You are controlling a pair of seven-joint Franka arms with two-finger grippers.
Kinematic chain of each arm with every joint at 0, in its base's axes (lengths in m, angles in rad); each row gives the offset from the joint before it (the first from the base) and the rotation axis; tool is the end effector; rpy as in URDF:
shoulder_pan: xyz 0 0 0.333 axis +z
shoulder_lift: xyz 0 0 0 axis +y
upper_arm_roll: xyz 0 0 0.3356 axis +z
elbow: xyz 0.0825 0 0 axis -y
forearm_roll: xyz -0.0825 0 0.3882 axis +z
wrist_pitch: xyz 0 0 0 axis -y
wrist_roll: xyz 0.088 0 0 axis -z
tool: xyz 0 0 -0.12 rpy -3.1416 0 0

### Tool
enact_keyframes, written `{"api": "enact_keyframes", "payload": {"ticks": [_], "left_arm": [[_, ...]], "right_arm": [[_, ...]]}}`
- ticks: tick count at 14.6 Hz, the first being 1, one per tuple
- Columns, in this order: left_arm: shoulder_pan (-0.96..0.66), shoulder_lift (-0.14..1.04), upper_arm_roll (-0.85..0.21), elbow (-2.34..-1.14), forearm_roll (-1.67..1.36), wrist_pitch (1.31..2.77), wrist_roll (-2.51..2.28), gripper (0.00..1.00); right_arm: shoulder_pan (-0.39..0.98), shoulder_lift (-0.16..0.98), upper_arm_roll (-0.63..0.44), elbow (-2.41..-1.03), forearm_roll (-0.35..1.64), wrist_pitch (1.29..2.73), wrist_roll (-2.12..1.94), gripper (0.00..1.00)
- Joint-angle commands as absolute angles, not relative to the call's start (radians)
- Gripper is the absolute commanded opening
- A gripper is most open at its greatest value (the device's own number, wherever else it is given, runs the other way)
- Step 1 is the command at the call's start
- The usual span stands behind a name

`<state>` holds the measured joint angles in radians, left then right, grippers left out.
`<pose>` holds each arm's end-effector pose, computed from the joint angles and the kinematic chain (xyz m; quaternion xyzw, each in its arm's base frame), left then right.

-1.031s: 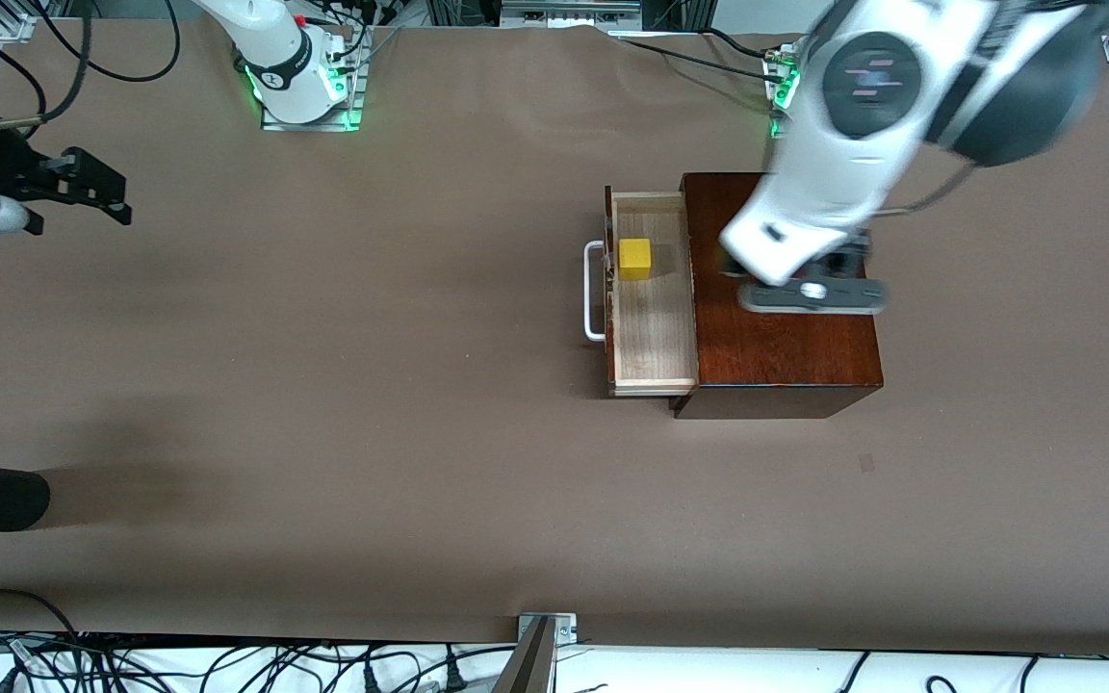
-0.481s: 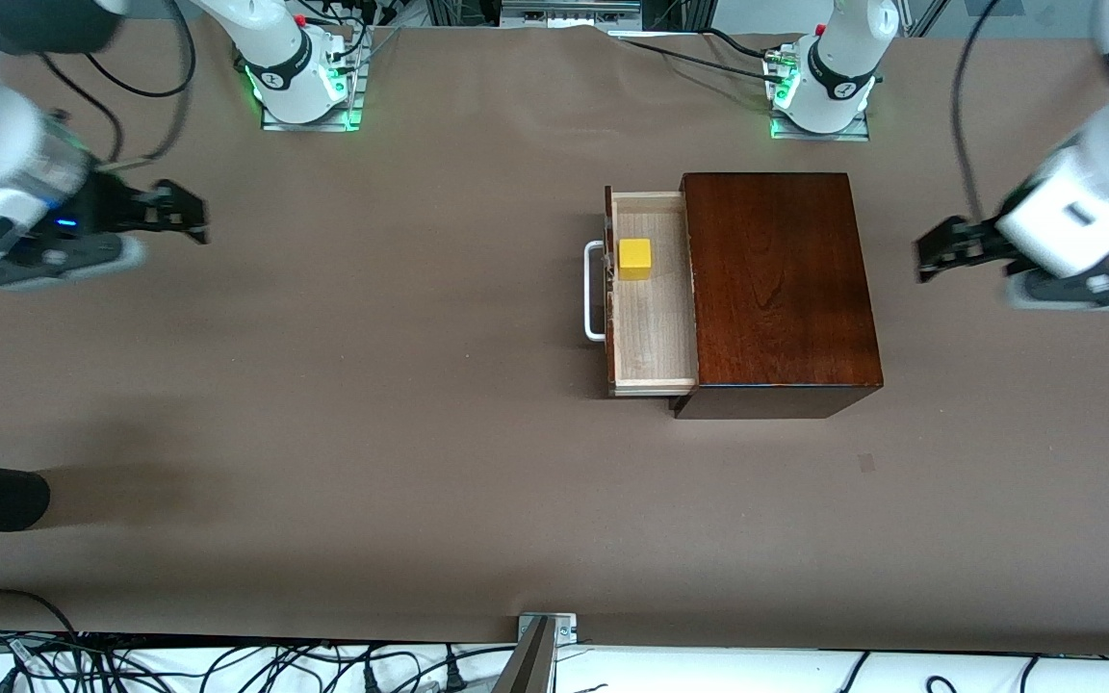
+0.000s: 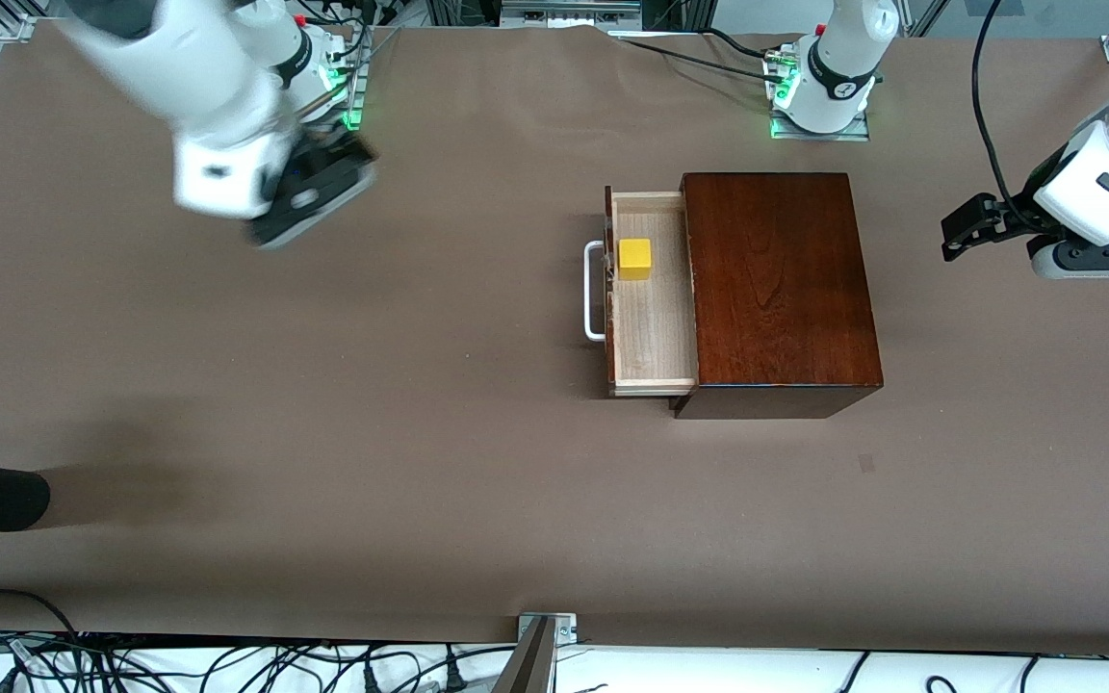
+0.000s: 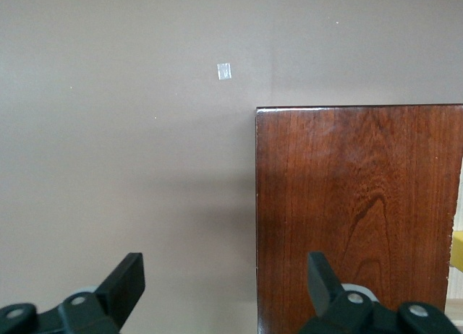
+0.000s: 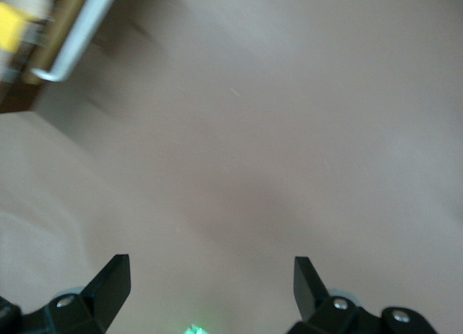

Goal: Open drawer, take yellow block, close drawer

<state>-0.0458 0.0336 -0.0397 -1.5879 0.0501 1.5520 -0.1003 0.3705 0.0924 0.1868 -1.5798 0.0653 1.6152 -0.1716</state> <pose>0.5636 -0.0418 0.6027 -0.9991 -0.0070 0.0323 0.0275 0.4978 0.3136 0.5788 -0.9341 -0.3537 0.0351 0.0351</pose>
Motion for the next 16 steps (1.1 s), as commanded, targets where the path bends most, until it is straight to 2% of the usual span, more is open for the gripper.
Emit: {"api": "enact_keyframes", "payload": {"ticks": [1, 4, 8, 13, 16], "left_arm": [[-0.054, 0.011, -0.035, -1.605, 0.029, 1.562, -0.086, 1.00], [-0.052, 0.014, -0.035, -1.598, 0.029, 1.568, -0.086, 1.00], [-0.052, 0.015, -0.034, -1.597, 0.031, 1.566, -0.090, 1.00], [-0.054, 0.015, -0.035, -1.594, 0.031, 1.559, -0.092, 1.00], [-0.054, 0.015, -0.035, -1.592, 0.031, 1.554, -0.092, 1.00]], "right_arm": [[0.498, 0.142, 0.225, -1.553, 0.071, 1.690, -0.198, 1.00], [0.671, 0.295, 0.224, -1.413, 0.037, 1.729, -0.213, 1.00], [0.774, 0.506, 0.224, -1.208, -0.009, 1.738, -0.348, 1.00], [0.856, 0.676, 0.221, -1.120, -0.098, 1.857, -0.431, 1.00], [0.870, 0.730, 0.221, -1.101, -0.159, 1.896, -0.457, 1.00]]}}
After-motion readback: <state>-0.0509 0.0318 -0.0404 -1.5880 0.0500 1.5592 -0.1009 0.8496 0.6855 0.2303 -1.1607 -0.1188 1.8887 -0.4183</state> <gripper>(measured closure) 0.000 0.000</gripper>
